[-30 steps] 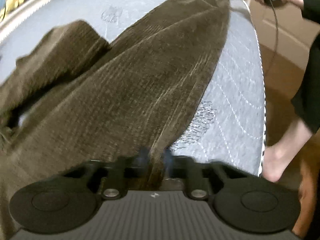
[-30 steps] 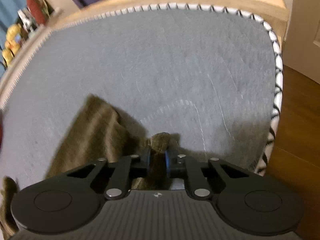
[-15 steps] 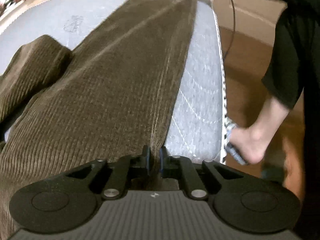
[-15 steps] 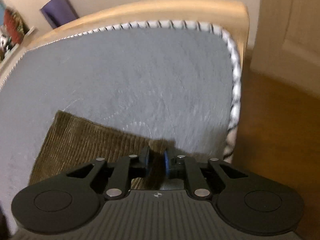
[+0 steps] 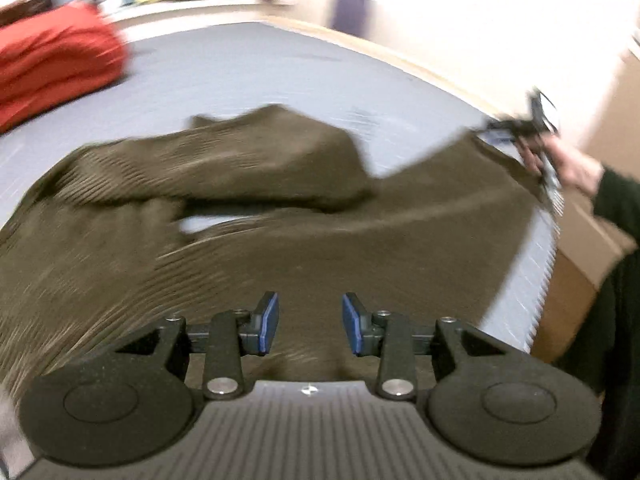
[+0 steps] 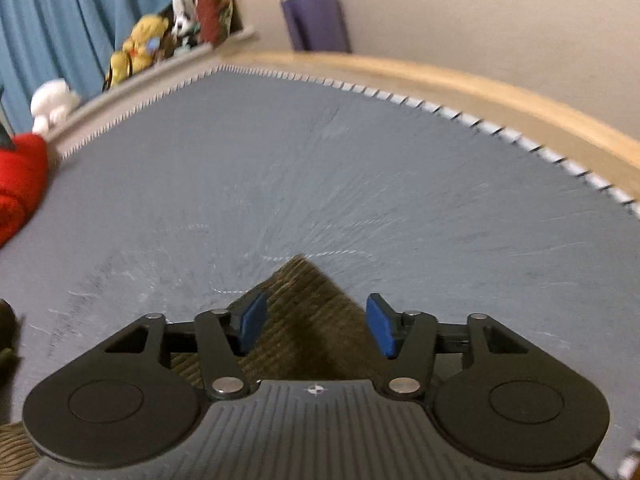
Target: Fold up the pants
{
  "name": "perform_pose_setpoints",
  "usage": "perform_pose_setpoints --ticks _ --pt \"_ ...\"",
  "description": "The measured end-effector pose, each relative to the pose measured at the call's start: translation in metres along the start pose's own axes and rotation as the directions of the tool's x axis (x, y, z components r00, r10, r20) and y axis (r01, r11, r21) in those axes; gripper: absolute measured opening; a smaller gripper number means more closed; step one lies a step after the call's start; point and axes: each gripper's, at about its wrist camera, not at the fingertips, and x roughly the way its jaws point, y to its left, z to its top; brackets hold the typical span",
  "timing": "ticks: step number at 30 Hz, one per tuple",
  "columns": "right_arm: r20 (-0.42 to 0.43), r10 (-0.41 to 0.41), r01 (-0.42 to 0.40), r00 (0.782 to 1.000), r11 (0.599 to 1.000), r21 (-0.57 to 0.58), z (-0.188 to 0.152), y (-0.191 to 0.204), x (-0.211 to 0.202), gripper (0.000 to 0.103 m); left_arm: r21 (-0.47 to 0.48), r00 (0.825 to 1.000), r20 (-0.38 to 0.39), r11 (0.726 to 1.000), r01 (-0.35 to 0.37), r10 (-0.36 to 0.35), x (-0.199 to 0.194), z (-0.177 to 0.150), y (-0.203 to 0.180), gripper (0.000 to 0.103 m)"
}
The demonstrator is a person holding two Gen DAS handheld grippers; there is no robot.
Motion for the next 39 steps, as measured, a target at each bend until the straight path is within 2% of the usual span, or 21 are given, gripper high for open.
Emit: perform_pose_setpoints --ticks 3,4,5,6,7,8,11,13,14,16,18,20,24,25,26,28,31,33,35,38,39 --pt "-0.008 -0.035 0.034 0.999 0.997 -0.072 -0.001 0.012 0.021 0.064 -0.103 0.996 -0.012 0.991 -0.089 0.088 -0.011 -0.002 0.032 0.044" --pt "0.002 -0.034 0.034 0.999 0.995 -0.096 0.0 0.018 0.024 0.059 -0.144 0.992 -0.025 0.982 -0.123 0.12 -0.014 -0.005 0.044 0.045" --pt "0.004 -0.006 0.006 1.0 0.993 -0.119 0.001 0.022 0.026 0.032 -0.186 0.989 -0.037 0.971 -0.151 0.146 -0.022 -0.004 0.059 0.046" --pt "0.002 0.04 -0.04 0.999 0.993 -0.115 0.004 0.024 0.026 0.013 -0.227 0.984 -0.048 0.958 -0.176 0.17 -0.025 -0.006 0.07 0.046" --pt "0.023 0.044 -0.042 0.999 0.993 -0.111 0.004 0.025 0.025 0.013 -0.274 0.979 -0.062 0.94 -0.202 0.192 -0.032 -0.01 0.083 0.046" --pt "0.055 0.013 -0.007 0.998 0.994 -0.11 0.005 0.025 0.026 0.012 -0.335 0.974 -0.08 0.915 -0.225 0.211 -0.038 -0.015 0.098 0.046" --pt "0.103 -0.115 0.113 0.988 0.993 0.027 0.008 0.016 0.034 0.009 -0.46 0.963 -0.126 0.847 -0.268 0.236 -0.05 -0.031 0.133 0.047" --pt "0.104 -0.159 0.157 0.982 0.987 0.031 0.007 0.02 0.041 0.008 -0.5 0.944 -0.164 0.801 -0.329 0.286 -0.061 -0.042 0.148 0.061" --pt "0.11 -0.175 0.176 0.978 0.984 0.004 0.006 0.026 0.041 0.009 -0.514 0.936 -0.179 0.782 -0.353 0.304 -0.07 -0.049 0.156 0.064" --pt "0.126 -0.203 0.208 0.971 0.978 -0.031 0.007 0.031 0.036 0.015 -0.522 0.922 -0.201 0.76 -0.387 0.331 -0.081 -0.06 0.163 0.066" --pt "0.143 -0.229 0.234 0.963 0.972 -0.015 0.009 0.033 0.025 0.031 -0.537 0.919 -0.208 0.746 -0.393 0.335 -0.089 -0.07 0.168 0.066" --pt "0.16 -0.237 0.238 0.958 0.971 0.009 0.01 0.033 0.011 0.034 -0.535 0.922 -0.217 0.751 -0.387 0.321 -0.093 -0.084 0.168 0.068" --pt "0.194 -0.183 0.185 0.964 0.983 0.007 0.01 0.043 -0.025 0.034 -0.49 0.917 -0.201 0.774 -0.4 0.346 -0.096 -0.094 0.161 0.068" --pt "0.202 -0.162 0.164 0.966 0.986 0.004 0.011 0.047 -0.036 0.034 -0.474 0.915 -0.197 0.782 -0.404 0.353 -0.098 -0.095 0.158 0.069" --pt "0.212 -0.139 0.142 0.967 0.99 0.003 0.012 0.053 -0.045 0.035 -0.457 0.905 -0.193 0.781 -0.425 0.379 -0.101 -0.097 0.156 0.069" --pt "0.237 -0.093 0.095 0.967 0.995 0.002 0.013 0.068 -0.065 0.041 -0.459 0.891 -0.193 0.765 -0.453 0.411 -0.101 -0.099 0.153 0.071" --pt "0.27 -0.016 0.009 0.963 1.0 0.028 0.013 0.098 -0.102 0.049 -0.448 0.896 -0.199 0.776 -0.444 0.397 -0.097 -0.106 0.15 0.073" --pt "0.29 0.052 -0.059 0.956 0.998 0.015 0.012 0.12 -0.124 0.055 -0.412 0.892 -0.236 0.792 -0.451 0.385 -0.088 -0.113 0.147 0.075" --pt "0.301 0.115 -0.111 0.947 0.993 -0.031 0.003 0.146 -0.145 0.061 -0.392 0.885 -0.266 0.796 -0.462 0.383 -0.079 -0.121 0.146 0.075" --pt "0.267 0.216 -0.201 0.939 0.976 -0.084 -0.013 0.178 -0.171 0.062 -0.42 0.898 -0.254 0.795 -0.437 0.36 -0.077 -0.133 0.149 0.074" --pt "0.255 0.247 -0.229 0.935 0.968 -0.099 -0.017 0.187 -0.178 0.063 -0.426 0.903 -0.245 0.798 -0.426 0.352 -0.079 -0.135 0.15 0.07"
